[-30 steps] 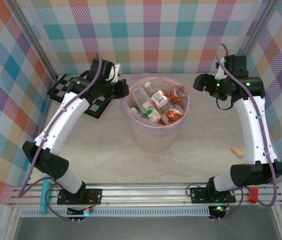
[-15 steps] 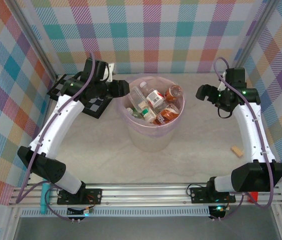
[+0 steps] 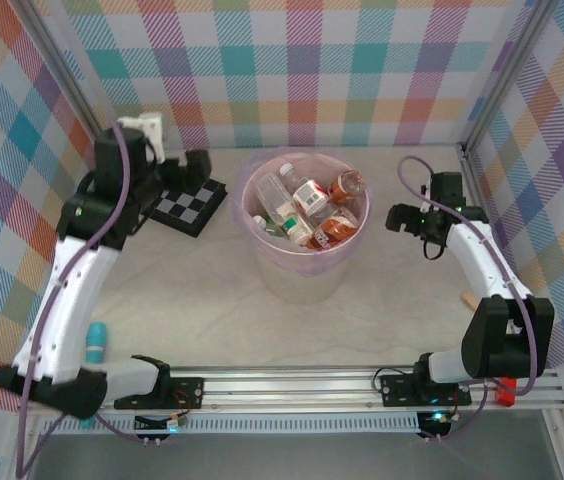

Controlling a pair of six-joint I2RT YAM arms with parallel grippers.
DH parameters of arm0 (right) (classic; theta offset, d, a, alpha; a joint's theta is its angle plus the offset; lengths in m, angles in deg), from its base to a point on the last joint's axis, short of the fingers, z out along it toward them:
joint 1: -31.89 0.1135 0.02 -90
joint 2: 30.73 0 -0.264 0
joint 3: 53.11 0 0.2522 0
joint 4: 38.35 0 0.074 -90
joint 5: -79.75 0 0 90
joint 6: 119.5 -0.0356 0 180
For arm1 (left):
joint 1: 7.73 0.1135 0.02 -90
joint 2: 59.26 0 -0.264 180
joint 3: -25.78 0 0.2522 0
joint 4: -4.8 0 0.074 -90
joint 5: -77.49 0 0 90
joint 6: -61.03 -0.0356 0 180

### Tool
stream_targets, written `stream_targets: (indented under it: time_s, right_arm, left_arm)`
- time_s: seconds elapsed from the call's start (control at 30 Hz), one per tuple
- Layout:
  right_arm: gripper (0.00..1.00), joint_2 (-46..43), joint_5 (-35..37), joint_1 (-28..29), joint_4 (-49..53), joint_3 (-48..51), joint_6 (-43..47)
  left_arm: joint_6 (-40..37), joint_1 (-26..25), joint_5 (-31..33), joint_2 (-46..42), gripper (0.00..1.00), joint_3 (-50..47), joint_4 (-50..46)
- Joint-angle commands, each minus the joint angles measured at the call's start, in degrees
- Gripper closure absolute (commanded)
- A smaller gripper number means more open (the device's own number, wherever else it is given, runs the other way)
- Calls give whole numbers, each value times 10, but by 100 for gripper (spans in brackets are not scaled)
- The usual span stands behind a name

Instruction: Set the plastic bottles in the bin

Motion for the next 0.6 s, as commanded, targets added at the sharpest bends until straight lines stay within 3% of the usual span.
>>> stream_targets:
  time_s: [0.0, 0.3, 0.57]
  right_arm:
    - [1, 13, 7, -1, -107, 35, 11]
    - [0, 20, 23, 2, -235, 139, 12]
    - [1, 22, 44, 7, -346, 213, 15]
  left_arm:
    - [-9, 36, 136, -38, 0, -133, 83]
    - [-17, 102, 215, -77, 0, -456, 337]
    - [-23, 126, 200, -22, 0, -571, 489]
